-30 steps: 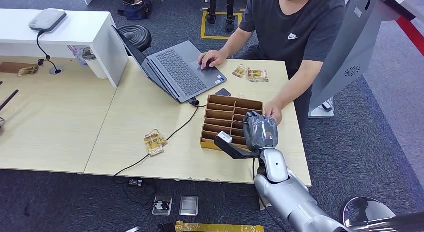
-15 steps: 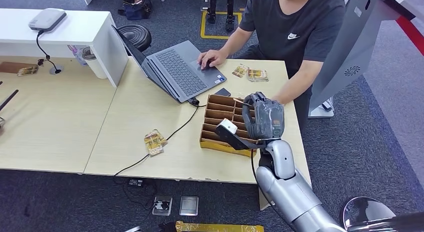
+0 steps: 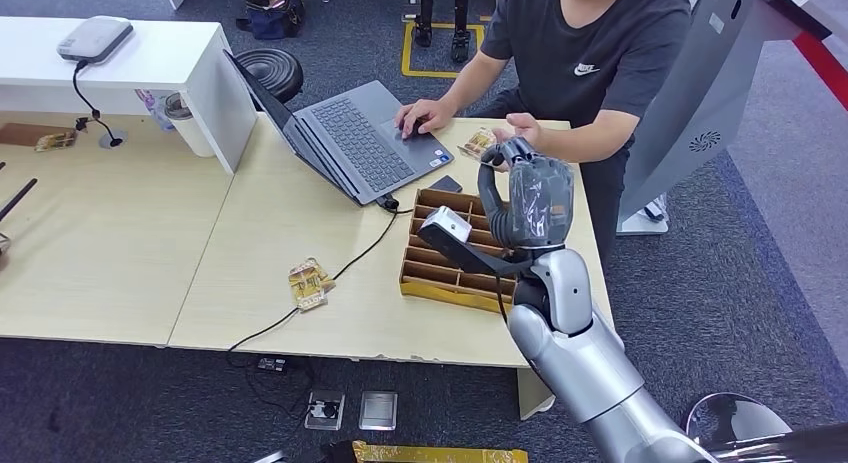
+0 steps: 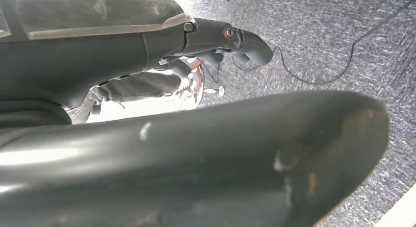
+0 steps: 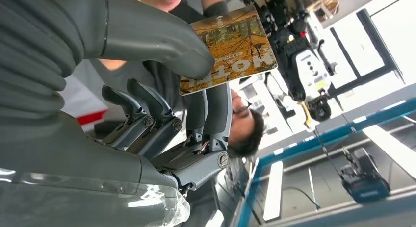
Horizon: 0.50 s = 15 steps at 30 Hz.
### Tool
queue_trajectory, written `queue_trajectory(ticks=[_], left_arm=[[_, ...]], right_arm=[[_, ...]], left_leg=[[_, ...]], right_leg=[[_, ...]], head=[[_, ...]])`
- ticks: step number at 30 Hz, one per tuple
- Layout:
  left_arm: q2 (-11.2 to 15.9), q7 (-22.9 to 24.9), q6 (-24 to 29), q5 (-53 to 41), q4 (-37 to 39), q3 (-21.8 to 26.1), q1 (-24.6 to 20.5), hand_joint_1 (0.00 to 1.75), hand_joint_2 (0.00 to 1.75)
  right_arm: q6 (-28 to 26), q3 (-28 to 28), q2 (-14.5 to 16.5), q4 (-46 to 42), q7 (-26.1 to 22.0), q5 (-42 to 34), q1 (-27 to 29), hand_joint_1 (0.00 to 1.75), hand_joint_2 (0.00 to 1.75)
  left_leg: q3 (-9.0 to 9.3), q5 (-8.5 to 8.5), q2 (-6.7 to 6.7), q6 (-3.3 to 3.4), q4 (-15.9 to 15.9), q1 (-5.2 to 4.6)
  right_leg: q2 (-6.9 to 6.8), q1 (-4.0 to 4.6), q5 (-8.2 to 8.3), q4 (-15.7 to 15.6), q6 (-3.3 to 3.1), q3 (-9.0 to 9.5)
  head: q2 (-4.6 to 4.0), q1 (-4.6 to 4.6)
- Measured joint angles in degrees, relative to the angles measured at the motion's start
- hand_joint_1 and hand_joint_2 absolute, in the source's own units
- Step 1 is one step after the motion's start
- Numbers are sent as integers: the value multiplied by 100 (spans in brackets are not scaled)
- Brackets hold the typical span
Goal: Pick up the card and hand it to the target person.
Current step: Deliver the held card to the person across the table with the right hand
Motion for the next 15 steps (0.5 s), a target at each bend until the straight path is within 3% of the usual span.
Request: queue_trajectory(ticks=[12,13,15], left_arm=[[-95,84,140,75,0,50,3,0,0],[-101,85,141,79,0,56,5,0,0],[-111,86,143,90,0,67,8,0,0]], right_arm=[[16,52,474,1618,22,350,-780,175,175],[26,61,508,1742,48,365,-832,160,175],[57,78,580,2004,107,388,-932,76,175]], left_leg=[[-4,0,-2,0,0,0],[-4,0,-2,0,0,0],[-4,0,-2,0,0,0]], right_leg=[[-2,0,0,2,0,-2],[-2,0,0,2,0,-2],[-3,0,0,2,0,-3]], head=[[0,4],[0,3],[0,2]])
